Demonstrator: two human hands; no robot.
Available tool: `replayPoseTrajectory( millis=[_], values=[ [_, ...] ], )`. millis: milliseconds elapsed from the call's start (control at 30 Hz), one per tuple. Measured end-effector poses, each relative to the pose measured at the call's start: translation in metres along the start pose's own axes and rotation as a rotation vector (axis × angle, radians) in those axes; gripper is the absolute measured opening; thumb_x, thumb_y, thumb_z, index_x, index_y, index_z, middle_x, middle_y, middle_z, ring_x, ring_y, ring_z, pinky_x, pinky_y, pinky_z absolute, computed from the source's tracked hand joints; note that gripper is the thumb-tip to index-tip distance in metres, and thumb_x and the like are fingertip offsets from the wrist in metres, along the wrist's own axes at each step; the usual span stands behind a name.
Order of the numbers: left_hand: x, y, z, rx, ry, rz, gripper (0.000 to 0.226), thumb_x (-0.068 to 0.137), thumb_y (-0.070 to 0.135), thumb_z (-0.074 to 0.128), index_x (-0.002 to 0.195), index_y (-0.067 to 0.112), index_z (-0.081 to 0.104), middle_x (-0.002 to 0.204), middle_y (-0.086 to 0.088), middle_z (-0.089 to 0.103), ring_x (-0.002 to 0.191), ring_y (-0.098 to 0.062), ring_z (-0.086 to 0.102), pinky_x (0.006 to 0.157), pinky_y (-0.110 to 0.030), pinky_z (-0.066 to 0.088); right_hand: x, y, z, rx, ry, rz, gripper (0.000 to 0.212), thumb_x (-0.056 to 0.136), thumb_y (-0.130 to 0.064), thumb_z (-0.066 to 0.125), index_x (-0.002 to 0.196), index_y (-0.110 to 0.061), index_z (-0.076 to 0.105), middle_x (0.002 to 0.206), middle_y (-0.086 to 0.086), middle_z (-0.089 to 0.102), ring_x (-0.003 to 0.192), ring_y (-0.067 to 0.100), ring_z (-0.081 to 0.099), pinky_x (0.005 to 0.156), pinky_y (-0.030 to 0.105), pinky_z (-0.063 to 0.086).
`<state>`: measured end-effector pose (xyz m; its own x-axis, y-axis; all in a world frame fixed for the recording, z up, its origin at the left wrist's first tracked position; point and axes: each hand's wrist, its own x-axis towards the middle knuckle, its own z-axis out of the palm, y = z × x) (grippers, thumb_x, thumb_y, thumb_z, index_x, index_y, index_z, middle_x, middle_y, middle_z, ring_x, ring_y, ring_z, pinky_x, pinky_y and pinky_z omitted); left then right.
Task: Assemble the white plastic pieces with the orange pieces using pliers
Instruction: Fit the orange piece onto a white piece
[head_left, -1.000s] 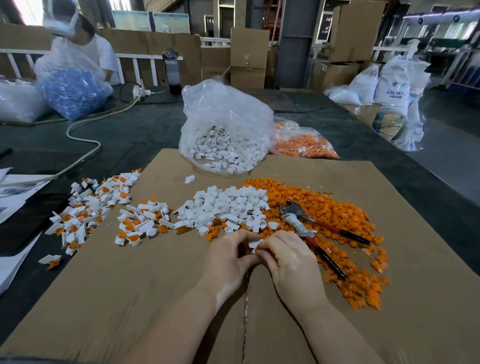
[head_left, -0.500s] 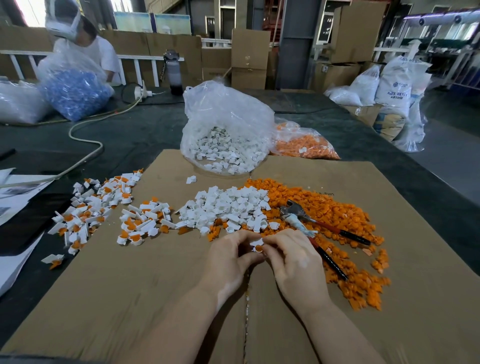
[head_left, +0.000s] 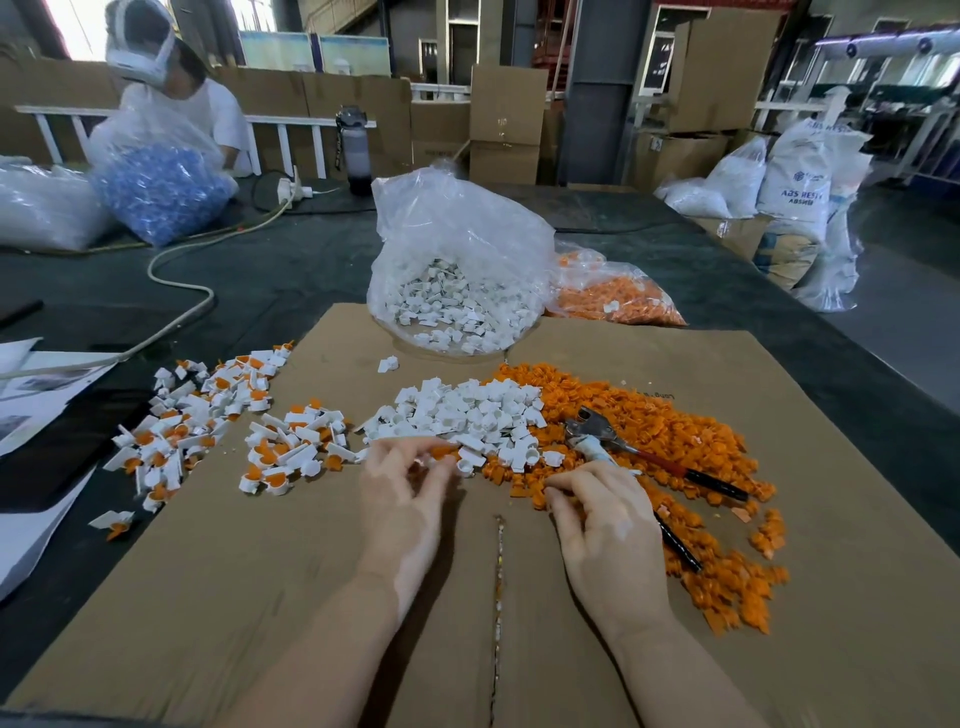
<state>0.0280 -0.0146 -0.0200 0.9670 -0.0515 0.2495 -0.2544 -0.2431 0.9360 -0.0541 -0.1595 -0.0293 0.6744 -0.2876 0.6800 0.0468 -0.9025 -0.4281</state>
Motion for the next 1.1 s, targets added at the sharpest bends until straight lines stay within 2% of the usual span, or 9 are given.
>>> replayPoseTrajectory(
  millis=[67, 167, 267, 400, 533, 667, 833, 967, 1100],
  values=[
    [0.012, -0.006, -0.015, 0.067, 0.102, -0.018, 0.009, 0.086, 0.011, 0.064, 0.090, 0.019, 0.065, 0.093, 0.012, 0.039, 0.088, -0.010, 0.049, 0.075, -0.001, 0.034, 0.000, 0.001, 0.001, -0.018, 0.004, 0.013, 0.009, 0.074, -0.001, 0.075, 0.077, -0.008, 0.070, 0.075, 0.001, 0.062, 0.074, 0.019, 0.060, 0.067, 0.036, 0.050],
    [0.030, -0.018, -0.036, 0.255, 0.205, -0.043, 0.013, 0.088, 0.008, 0.061, 0.098, 0.011, 0.068, 0.100, 0.002, 0.040, 0.100, -0.021, 0.049, 0.089, -0.016, 0.033, -0.001, 0.001, 0.002, -0.050, 0.004, 0.024, 0.011, 0.072, -0.001, 0.077, 0.075, -0.008, 0.070, 0.075, 0.001, 0.063, 0.073, 0.021, 0.061, 0.065, 0.038, 0.050],
    [0.042, -0.027, -0.046, 0.343, 0.264, -0.063, 0.018, 0.089, 0.003, 0.058, 0.103, 0.007, 0.068, 0.102, -0.001, 0.038, 0.107, -0.028, 0.049, 0.095, -0.026, 0.036, -0.001, 0.000, 0.003, -0.075, -0.007, 0.031, 0.012, 0.071, 0.000, 0.077, 0.074, -0.008, 0.070, 0.074, 0.002, 0.063, 0.073, 0.022, 0.061, 0.062, 0.039, 0.050],
    [0.045, -0.031, -0.046, 0.458, 0.295, -0.038, 0.025, 0.091, -0.001, 0.052, 0.108, 0.008, 0.068, 0.110, -0.008, 0.044, 0.116, -0.028, 0.037, 0.095, -0.026, 0.031, -0.001, 0.001, 0.003, -0.117, -0.030, 0.055, 0.013, 0.070, 0.003, 0.077, 0.076, -0.008, 0.072, 0.075, 0.004, 0.064, 0.074, 0.025, 0.063, 0.061, 0.040, 0.049],
    [0.042, -0.030, -0.046, 0.596, 0.280, -0.054, 0.041, 0.085, -0.007, 0.049, 0.118, 0.014, 0.064, 0.132, -0.010, 0.043, 0.127, -0.028, 0.026, 0.106, -0.040, 0.024, -0.001, 0.001, 0.005, -0.178, -0.040, 0.083, 0.022, 0.066, 0.011, 0.075, 0.077, -0.007, 0.074, 0.075, 0.006, 0.065, 0.074, 0.028, 0.064, 0.061, 0.039, 0.047],
    [0.035, -0.028, -0.038, 0.627, 0.215, 0.075, 0.033, 0.082, -0.001, 0.060, 0.109, 0.016, 0.068, 0.120, -0.010, 0.051, 0.118, -0.029, 0.033, 0.104, -0.045, 0.026, -0.002, 0.001, 0.006, -0.221, -0.041, 0.099, 0.025, 0.063, 0.013, 0.074, 0.079, -0.006, 0.073, 0.076, 0.006, 0.066, 0.077, 0.029, 0.064, 0.064, 0.040, 0.048],
    [0.027, -0.023, -0.026, 0.598, 0.059, 0.238, 0.011, 0.080, 0.007, 0.068, 0.088, 0.013, 0.072, 0.089, 0.003, 0.054, 0.098, -0.024, 0.046, 0.084, -0.031, 0.036, -0.003, -0.002, 0.004, -0.222, -0.037, 0.141, 0.019, 0.061, 0.005, 0.075, 0.074, -0.009, 0.071, 0.075, 0.004, 0.066, 0.076, 0.026, 0.064, 0.066, 0.037, 0.047],
    [0.027, -0.023, -0.023, 0.622, -0.013, 0.197, 0.010, 0.085, 0.017, 0.065, 0.094, 0.018, 0.070, 0.087, 0.009, 0.046, 0.100, -0.017, 0.045, 0.080, -0.021, 0.031, -0.004, -0.003, 0.003, -0.239, -0.053, 0.157, 0.016, 0.060, 0.001, 0.075, 0.073, -0.008, 0.070, 0.073, 0.005, 0.065, 0.072, 0.027, 0.062, 0.064, 0.036, 0.048],
    [0.028, -0.025, -0.024, 0.642, 0.029, 0.152, 0.017, 0.087, 0.008, 0.061, 0.097, 0.018, 0.070, 0.089, 0.011, 0.043, 0.103, -0.016, 0.042, 0.080, -0.019, 0.029, -0.003, -0.002, 0.004, -0.241, -0.082, 0.130, 0.017, 0.061, 0.002, 0.077, 0.072, -0.008, 0.068, 0.073, 0.005, 0.064, 0.072, 0.028, 0.062, 0.063, 0.037, 0.049]
  ],
)
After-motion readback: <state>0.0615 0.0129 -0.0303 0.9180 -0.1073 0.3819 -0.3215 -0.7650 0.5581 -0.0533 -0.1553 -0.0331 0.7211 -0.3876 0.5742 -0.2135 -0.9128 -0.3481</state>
